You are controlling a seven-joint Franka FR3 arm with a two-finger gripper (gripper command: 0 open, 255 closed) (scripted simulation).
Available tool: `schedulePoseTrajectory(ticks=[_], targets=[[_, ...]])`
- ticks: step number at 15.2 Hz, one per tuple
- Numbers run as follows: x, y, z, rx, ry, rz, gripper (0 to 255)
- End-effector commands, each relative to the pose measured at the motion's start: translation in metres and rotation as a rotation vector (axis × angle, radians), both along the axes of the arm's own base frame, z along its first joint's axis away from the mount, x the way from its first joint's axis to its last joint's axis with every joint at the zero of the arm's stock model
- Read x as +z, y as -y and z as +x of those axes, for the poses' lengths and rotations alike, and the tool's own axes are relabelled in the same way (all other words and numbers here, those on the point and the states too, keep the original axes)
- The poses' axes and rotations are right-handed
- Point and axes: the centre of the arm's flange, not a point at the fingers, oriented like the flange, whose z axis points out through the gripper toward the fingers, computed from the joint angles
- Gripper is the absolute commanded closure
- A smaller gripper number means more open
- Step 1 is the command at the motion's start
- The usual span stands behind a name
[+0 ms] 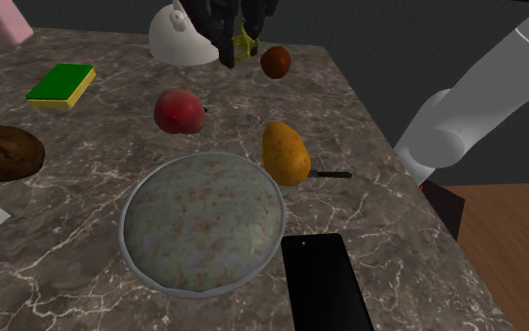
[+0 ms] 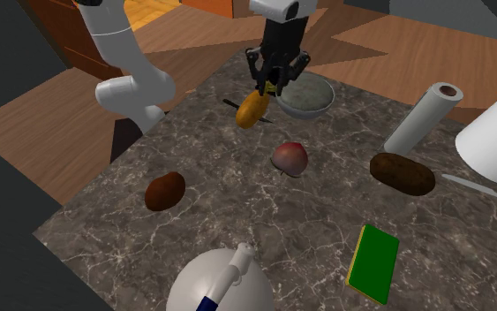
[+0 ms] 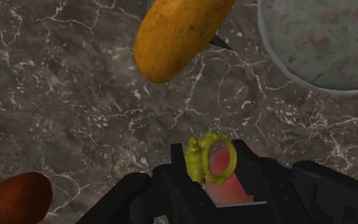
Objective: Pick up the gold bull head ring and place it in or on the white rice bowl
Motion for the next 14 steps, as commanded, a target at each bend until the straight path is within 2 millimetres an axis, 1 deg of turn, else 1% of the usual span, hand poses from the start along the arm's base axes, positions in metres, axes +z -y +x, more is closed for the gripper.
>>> schedulePoseTrajectory(ticks=[1,12,14], targets=[[-0.001,-0.022,-0.012,-0.002,0.000,0.001,255],[-0.004,-0.145,-0.088,-0.002,0.000,0.001,255],[-0.014,-0.145,-0.088,-0.002,0.000,0.001,255]])
